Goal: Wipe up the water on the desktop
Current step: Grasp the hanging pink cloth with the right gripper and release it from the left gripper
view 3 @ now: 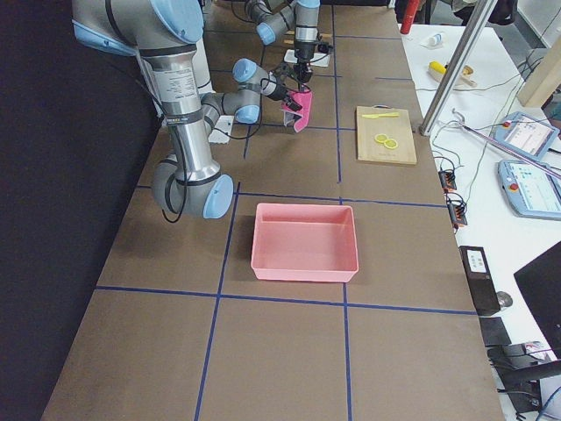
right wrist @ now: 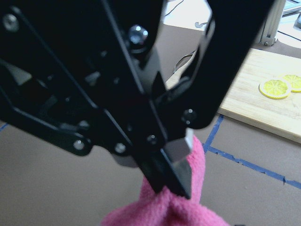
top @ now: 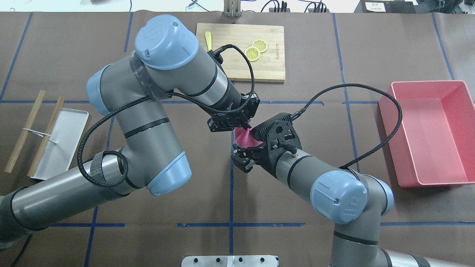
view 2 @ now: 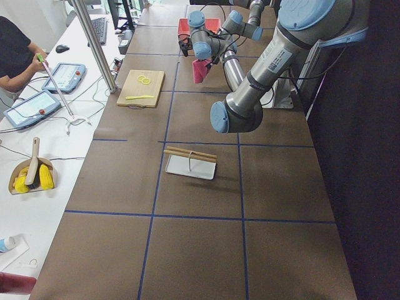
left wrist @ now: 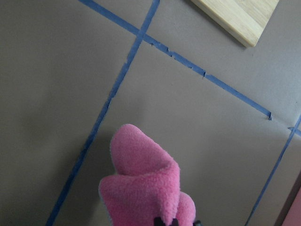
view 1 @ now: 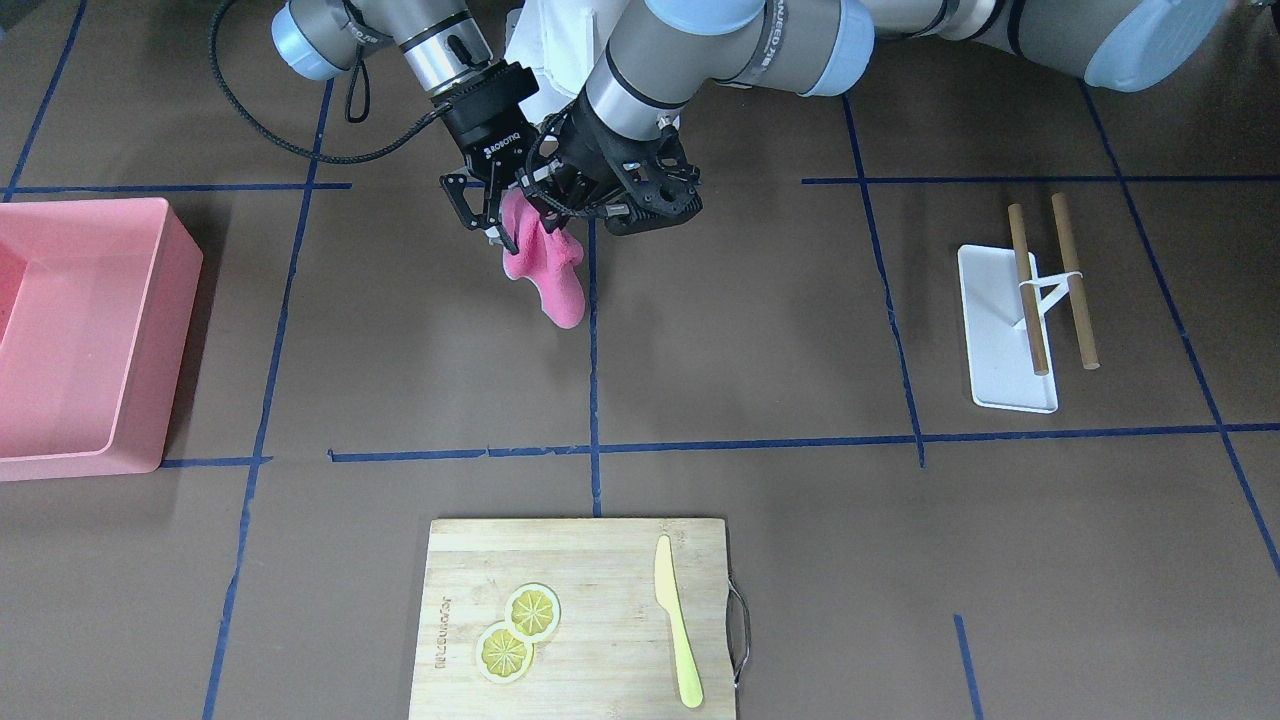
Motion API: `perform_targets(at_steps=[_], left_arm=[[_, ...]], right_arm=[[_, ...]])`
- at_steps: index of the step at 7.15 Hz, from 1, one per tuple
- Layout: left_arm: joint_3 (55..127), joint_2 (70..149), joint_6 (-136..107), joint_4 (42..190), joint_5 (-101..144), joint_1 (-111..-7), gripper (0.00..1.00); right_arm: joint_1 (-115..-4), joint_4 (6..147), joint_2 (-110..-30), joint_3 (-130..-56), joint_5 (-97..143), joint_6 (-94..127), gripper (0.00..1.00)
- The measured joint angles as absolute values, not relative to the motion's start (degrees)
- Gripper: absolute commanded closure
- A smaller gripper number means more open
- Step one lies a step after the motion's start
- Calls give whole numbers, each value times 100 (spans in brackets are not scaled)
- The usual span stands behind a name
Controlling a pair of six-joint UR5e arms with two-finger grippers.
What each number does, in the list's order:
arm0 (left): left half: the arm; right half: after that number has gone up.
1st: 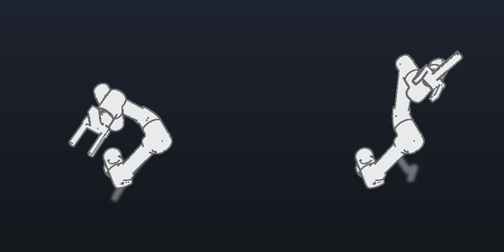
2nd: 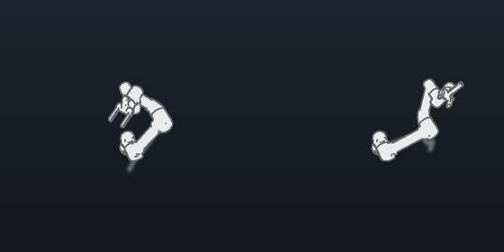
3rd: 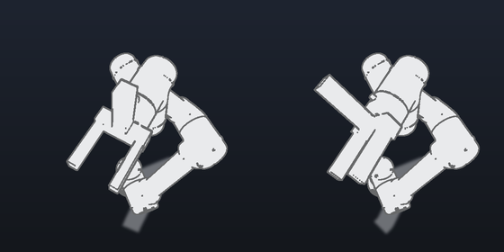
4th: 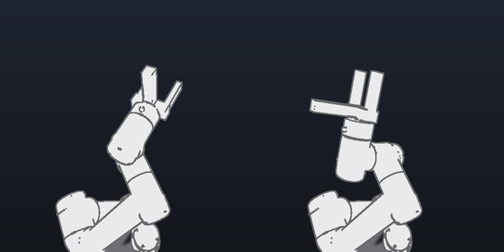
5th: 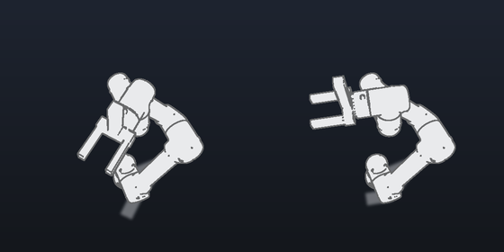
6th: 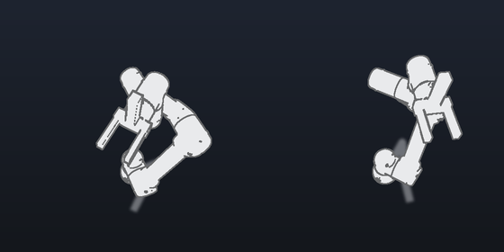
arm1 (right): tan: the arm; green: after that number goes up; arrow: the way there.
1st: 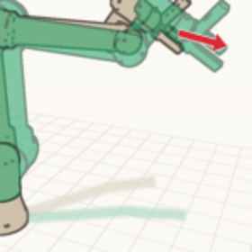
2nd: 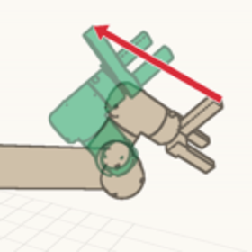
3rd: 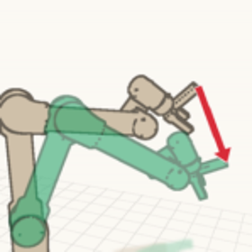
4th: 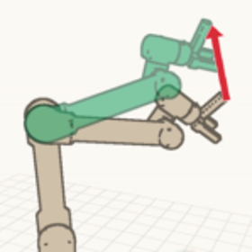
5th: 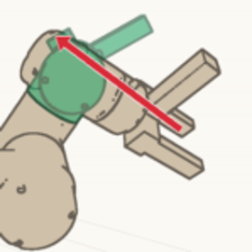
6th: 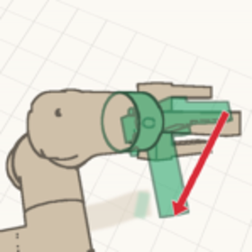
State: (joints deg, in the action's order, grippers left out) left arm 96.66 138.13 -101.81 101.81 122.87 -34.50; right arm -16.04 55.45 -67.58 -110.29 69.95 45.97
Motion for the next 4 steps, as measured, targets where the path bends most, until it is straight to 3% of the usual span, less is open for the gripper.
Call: perform_targets(at_steps=[2,3,4], left_arm=[[9706,13808,-10184,10180,12287,-3416,91],[9709,13808,-10178,10184,12289,-3413,81],[9719,13802,-10171,10185,12293,-3411,63]], right_arm=[[-1563,5548,-6762,-11018,6887,4597,69],[-1529,5556,-6763,-11018,6809,4597,90],[-1495,5598,-6763,-11030,6723,4599,99]])
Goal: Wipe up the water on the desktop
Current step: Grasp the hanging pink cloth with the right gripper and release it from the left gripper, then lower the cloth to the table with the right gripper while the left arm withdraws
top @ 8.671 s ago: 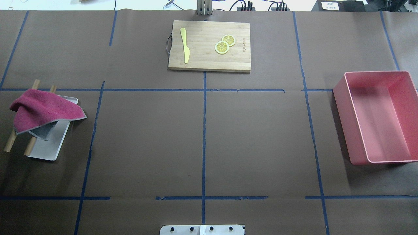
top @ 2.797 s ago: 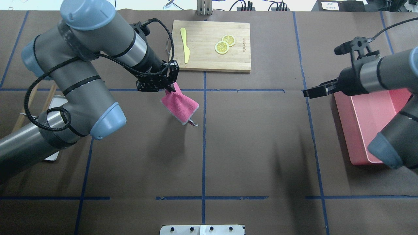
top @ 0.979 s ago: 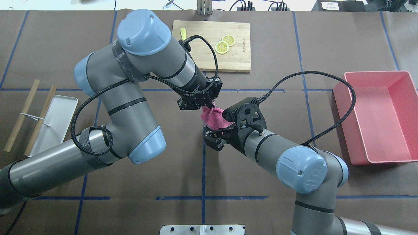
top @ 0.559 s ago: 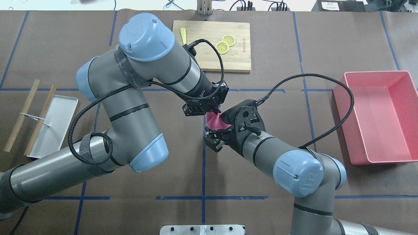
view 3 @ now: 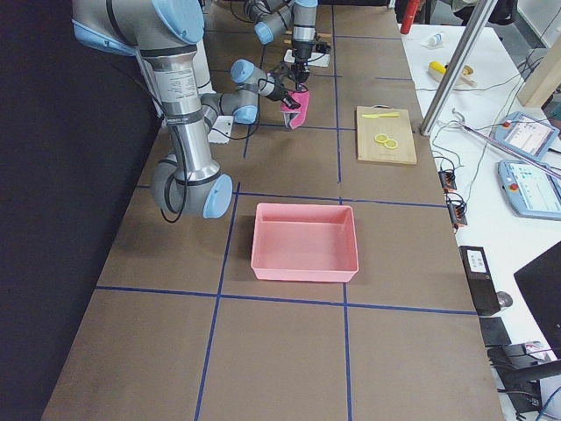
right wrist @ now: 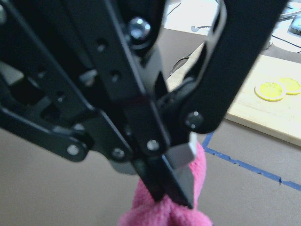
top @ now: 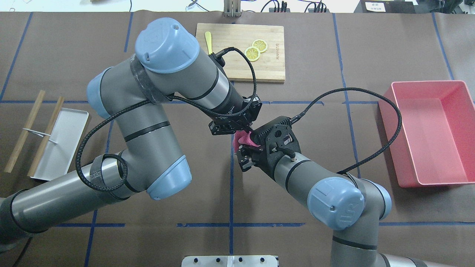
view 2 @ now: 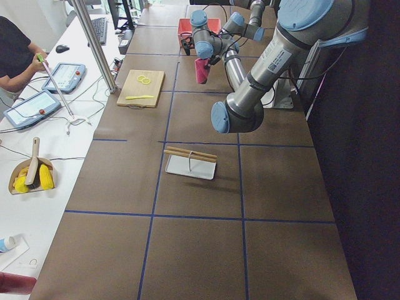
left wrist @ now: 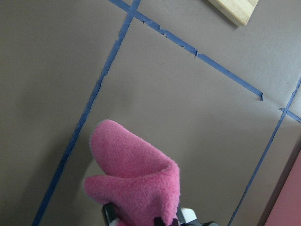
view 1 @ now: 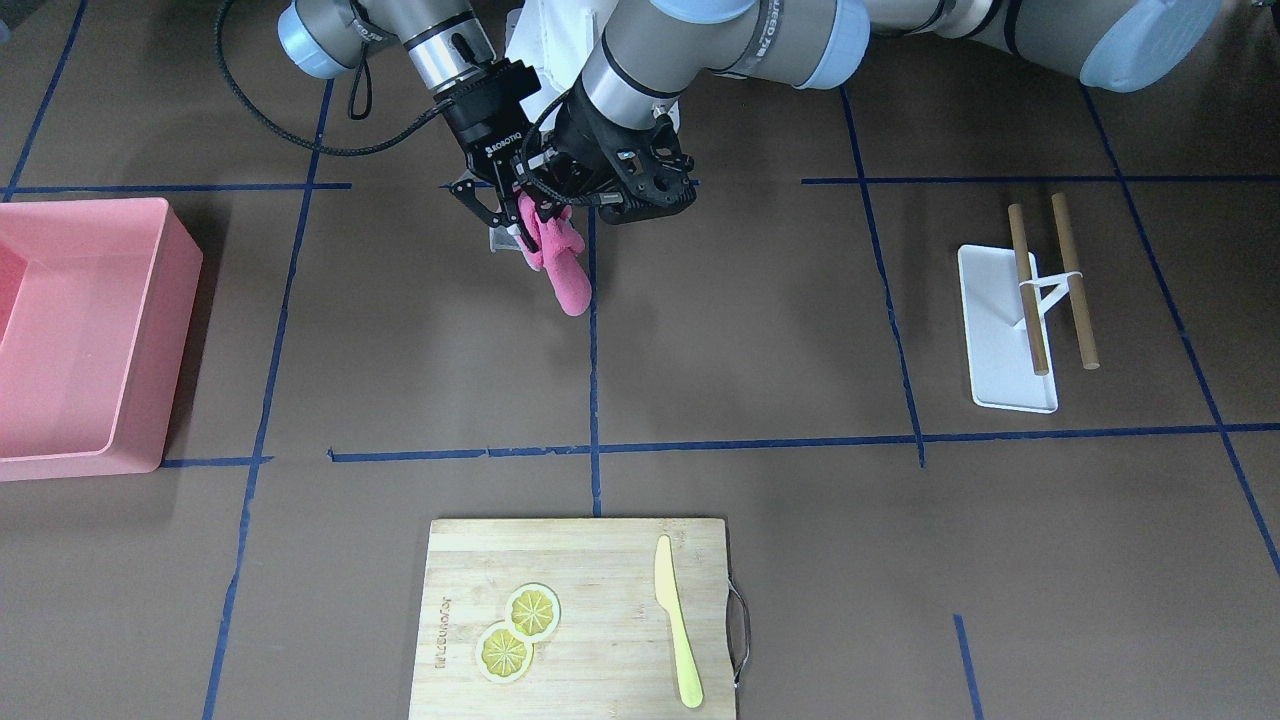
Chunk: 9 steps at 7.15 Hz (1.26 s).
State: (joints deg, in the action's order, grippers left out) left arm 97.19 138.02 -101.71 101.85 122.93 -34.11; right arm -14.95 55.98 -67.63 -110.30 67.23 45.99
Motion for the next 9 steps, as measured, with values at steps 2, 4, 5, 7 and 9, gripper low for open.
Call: perform_targets(at_steps=[2,4,5,7,9], left_arm=[[9755,13780,-10137,10189,12296,-3415,29],[10003,13674,-10095,10183,12290,-3490,25],[10164,13539,-10066,10180,12288,-3622,25],[10509,13100,-9758,10176,12289,-3994,25],[10791,12645,-9327,10166,12296,-4342,22]], right_arm=[[-1470,5708,-6762,-11061,6608,4614,100],[-1476,6323,-6799,-11357,6483,4913,100],[-1480,7153,-6831,-11675,6490,5552,100],[-1570,8162,-7140,-11975,6904,6715,100],[-1993,8297,-7843,-12000,8032,7277,100]])
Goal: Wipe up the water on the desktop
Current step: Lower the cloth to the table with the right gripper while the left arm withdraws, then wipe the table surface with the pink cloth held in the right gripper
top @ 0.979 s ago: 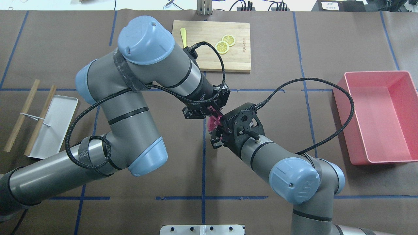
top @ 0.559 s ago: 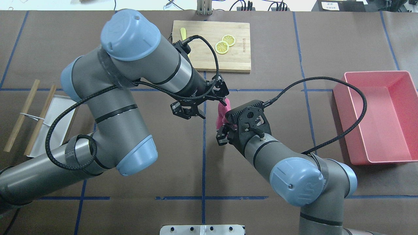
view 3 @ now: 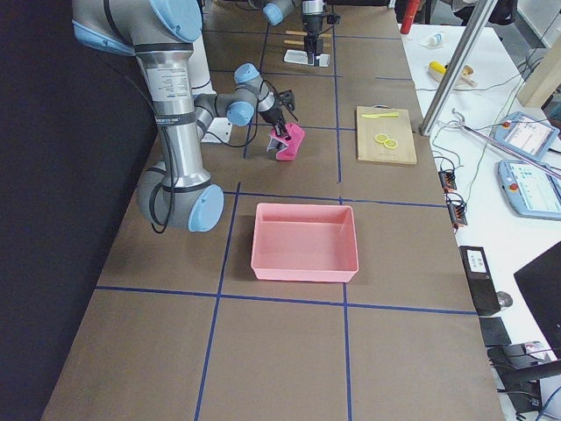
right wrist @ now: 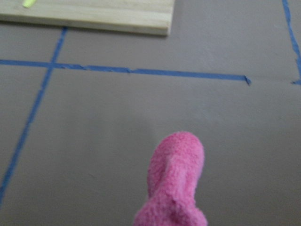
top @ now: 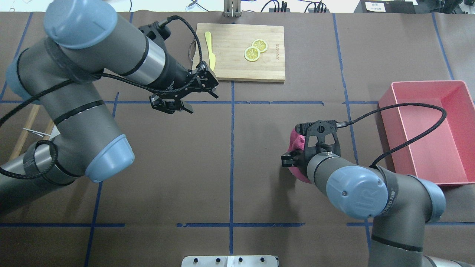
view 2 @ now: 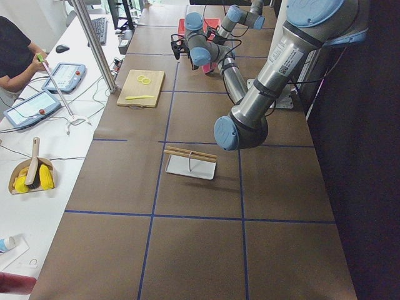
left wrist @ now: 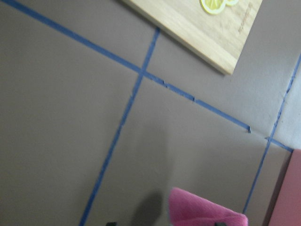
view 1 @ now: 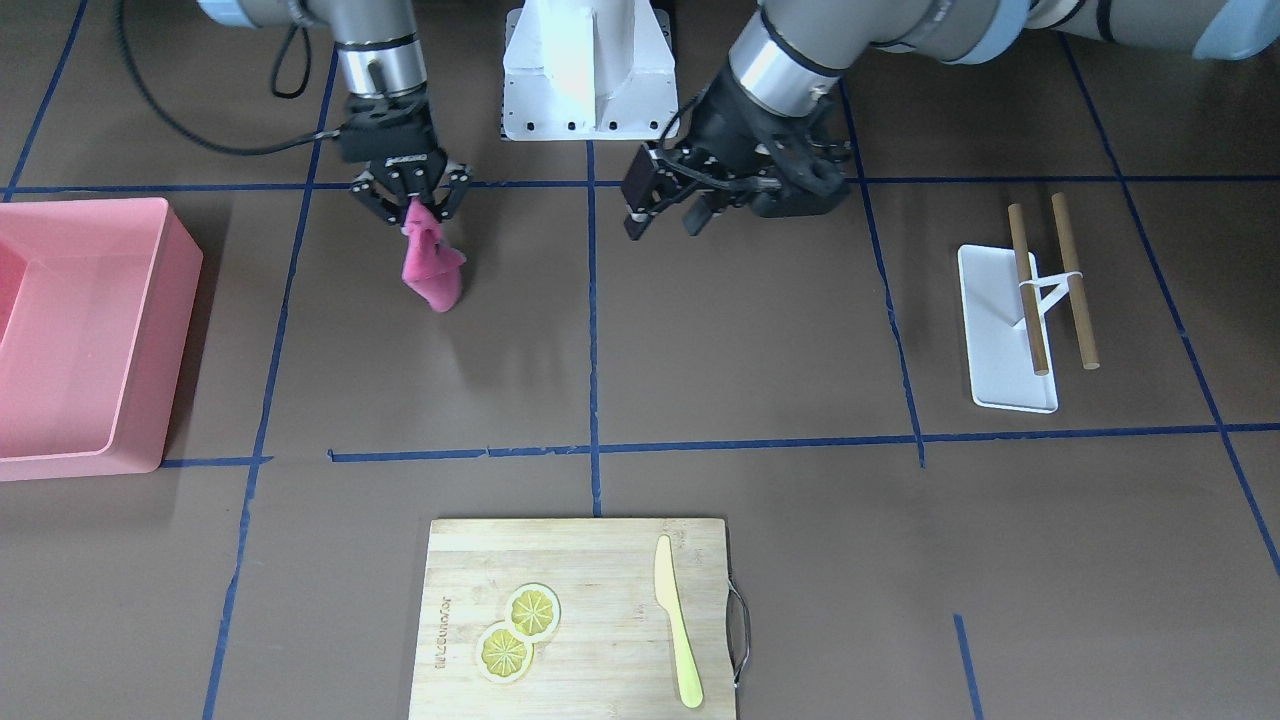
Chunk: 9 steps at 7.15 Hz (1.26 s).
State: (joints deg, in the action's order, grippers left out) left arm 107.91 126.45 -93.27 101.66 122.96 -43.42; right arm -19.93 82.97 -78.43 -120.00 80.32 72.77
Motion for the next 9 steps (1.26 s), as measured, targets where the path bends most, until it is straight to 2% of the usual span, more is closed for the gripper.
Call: perform_targets(at_steps=[3,5,7,9], left_arm=[[10981,12101,-8670,10130,12337,-4944,22],[11242,11482,-7790,10116,12347,-5366,22],[11385,11087,-7080,10109,12349,-5653,22],[11465,10762,-6513,10088,12348,-5925,22]], right_arm=[[-2927,8290,-8535,-11668,9557,6843,100],[-3160,8308,-8400,-11170,9873,6432,100],[-3143,8431,-7576,-10653,10346,6471,100],[-2893,8674,-6355,-9954,10549,7107,100]])
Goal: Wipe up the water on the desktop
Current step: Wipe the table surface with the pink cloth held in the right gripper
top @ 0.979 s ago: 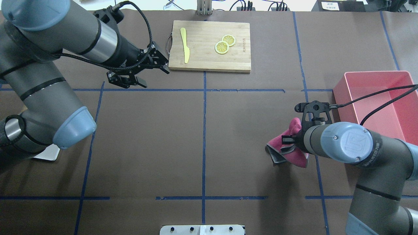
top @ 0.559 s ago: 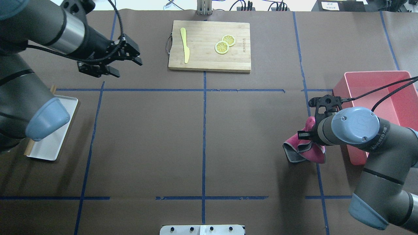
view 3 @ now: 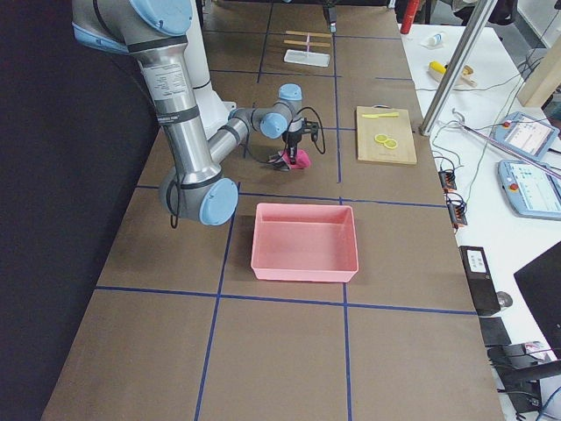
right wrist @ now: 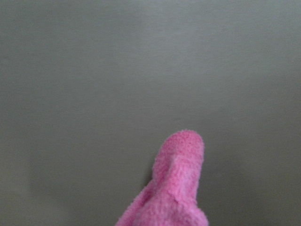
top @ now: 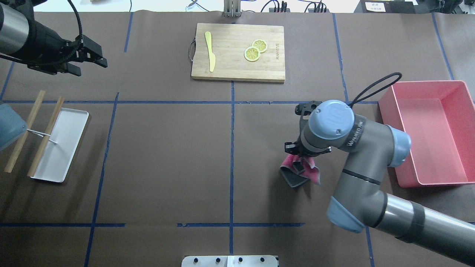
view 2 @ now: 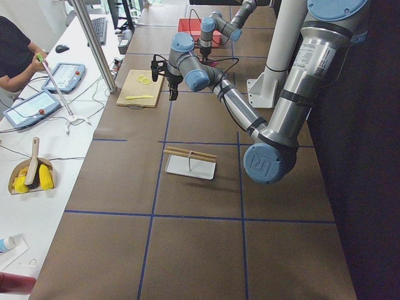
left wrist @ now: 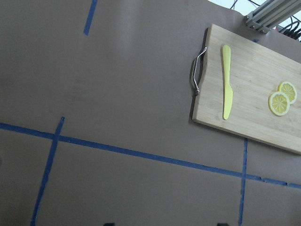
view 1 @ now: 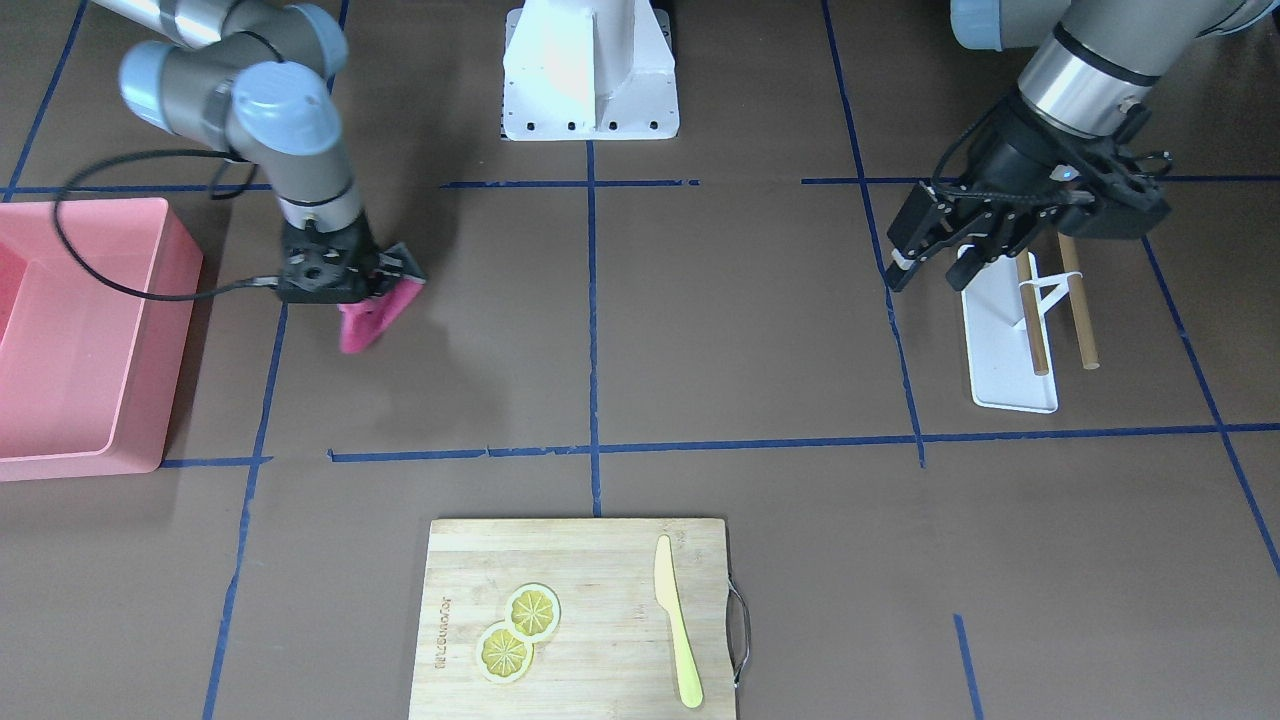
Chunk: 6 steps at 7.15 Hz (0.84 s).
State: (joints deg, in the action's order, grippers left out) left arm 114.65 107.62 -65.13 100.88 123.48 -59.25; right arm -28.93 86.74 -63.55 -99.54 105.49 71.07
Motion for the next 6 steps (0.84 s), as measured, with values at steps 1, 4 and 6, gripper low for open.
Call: perform_targets(at_steps=[1,4,6], left_arm=[[11512,10487,-5947,10079,12349,-6113,22],[11534,9937,-4818,10066,12347,-6533,20],[11506,9655,-4284,10069,12334,-6708,19]], right_arm=[[-2768,8697,-5846,-9655,10566,7442,100],[-2632,8712,-4874,-9069,10603,7998,100],[-2713,8708,-5333,-9362,10843,7913,100]])
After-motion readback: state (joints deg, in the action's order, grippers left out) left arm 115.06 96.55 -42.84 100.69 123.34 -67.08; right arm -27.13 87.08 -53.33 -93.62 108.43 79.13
